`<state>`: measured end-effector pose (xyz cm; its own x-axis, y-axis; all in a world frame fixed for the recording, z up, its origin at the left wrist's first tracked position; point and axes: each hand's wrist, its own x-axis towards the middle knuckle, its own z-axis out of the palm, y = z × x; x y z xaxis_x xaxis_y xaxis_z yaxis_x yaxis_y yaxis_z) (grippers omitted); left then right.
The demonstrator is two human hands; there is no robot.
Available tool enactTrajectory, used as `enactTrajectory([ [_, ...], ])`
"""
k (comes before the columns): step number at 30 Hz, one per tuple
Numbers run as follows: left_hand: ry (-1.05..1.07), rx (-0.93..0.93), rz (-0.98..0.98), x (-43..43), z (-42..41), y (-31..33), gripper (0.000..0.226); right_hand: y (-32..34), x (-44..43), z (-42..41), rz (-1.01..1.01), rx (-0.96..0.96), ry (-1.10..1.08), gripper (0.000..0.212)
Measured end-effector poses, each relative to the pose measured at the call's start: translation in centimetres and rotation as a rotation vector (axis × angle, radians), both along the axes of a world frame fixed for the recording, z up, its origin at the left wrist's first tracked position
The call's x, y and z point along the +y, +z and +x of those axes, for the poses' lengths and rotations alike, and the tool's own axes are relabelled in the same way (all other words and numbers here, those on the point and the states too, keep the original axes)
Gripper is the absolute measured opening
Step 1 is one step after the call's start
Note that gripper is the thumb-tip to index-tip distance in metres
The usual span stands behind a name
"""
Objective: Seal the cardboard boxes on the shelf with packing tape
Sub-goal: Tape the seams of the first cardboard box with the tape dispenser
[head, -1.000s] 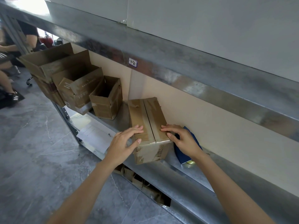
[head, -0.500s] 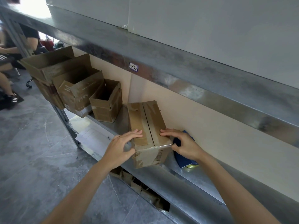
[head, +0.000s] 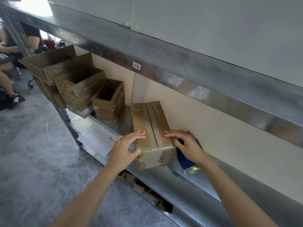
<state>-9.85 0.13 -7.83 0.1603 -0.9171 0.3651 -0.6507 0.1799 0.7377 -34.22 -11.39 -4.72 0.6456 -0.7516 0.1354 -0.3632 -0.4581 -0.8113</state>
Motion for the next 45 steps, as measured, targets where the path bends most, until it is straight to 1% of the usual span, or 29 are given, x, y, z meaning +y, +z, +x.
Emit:
enactTrajectory([
  [5,0.054,0.004,-0.026,-0.4,-0.8,0.1,0.036,-0.4,0.2,0.5,-0.033,-0.024,-0.062,0.033],
  [9,0.094,0.027,-0.026,-0.4,-1.3,-0.1,0.032,-0.5,0.5,1.0,-0.061,-0.054,-0.113,0.025],
  [12,0.132,0.050,-0.025,-0.6,-1.7,-0.3,0.030,-0.2,0.9,1.2,-0.036,-0.045,-0.126,0.020],
  [15,0.167,0.084,-0.049,-0.7,-2.3,-0.3,0.033,-0.5,1.2,1.4,-0.040,0.008,-0.125,0.040],
  [16,0.180,0.098,-0.055,-0.7,-2.7,-0.2,0.035,-0.6,1.2,1.6,-0.054,0.014,-0.129,0.043],
  [18,0.216,0.117,-0.053,-0.8,-3.5,-0.2,0.042,-0.9,1.3,1.6,-0.088,0.020,-0.134,0.044],
  [21,0.238,0.135,-0.056,-1.0,-4.0,-0.2,0.047,-1.0,1.1,1.6,-0.120,0.040,-0.123,0.047],
  [24,0.161,0.170,0.007,-0.8,-3.4,-0.4,0.063,-0.8,0.9,1.4,-0.135,0.035,-0.088,0.057],
  [26,0.111,0.148,0.045,-0.7,-3.0,-0.4,0.071,-0.9,0.7,1.5,-0.170,0.043,-0.088,0.054],
  [29,0.118,0.122,0.035,-0.9,-2.8,-0.6,0.070,-1.0,1.0,1.7,-0.190,0.041,-0.111,0.049],
  [33,0.125,0.113,0.039,-0.6,-3.1,-0.8,0.070,-0.9,1.1,1.5,-0.232,0.065,-0.078,0.059],
  [36,0.128,0.093,0.044,-0.7,-3.1,-0.8,0.073,-0.9,1.1,1.6,-0.278,0.092,-0.095,0.058],
  [39,0.148,0.091,0.022,-0.8,-3.4,-0.6,0.067,-1.1,1.3,1.8,-0.307,0.087,-0.111,0.058],
  [45,0.157,0.113,0.052,-0.5,-3.6,-0.1,0.068,-1.1,1.0,1.5,-0.274,0.068,-0.076,0.068],
])
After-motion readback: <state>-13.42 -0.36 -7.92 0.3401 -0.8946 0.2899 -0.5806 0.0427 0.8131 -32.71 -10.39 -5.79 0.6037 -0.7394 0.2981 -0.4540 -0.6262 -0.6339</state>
